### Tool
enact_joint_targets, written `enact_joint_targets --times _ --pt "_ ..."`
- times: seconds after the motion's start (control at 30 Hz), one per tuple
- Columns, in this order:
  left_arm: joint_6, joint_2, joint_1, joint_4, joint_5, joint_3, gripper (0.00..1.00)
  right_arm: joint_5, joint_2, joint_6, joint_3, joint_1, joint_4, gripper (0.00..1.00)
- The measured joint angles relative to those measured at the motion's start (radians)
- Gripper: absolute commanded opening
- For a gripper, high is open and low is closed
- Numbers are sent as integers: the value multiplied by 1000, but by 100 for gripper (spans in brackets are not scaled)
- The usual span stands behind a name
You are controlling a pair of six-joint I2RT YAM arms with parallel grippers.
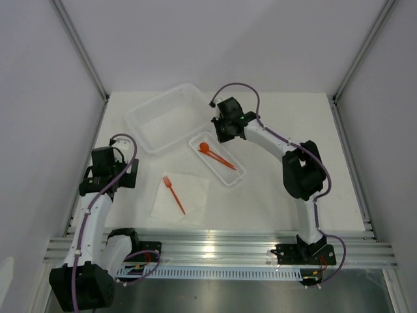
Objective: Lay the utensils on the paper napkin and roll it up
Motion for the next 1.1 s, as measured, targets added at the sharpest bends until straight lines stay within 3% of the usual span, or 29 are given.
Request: enact_joint_targets --times 0.17,0.53,0.67,1.1 --pt "0 -12 1 7 -61 -34 99 -36 93 -63 -2 43 -6 6" --pt "-1 56 1 39 -76 -38 99 -49 103 -98 -51 69 20 10" --pt "-2 56 1 45 -84 -38 100 -57 124 -97 -64 62 18 22" --pt "-10 56 1 49 -89 -38 99 -62 163 -82 -63 59 30 24"
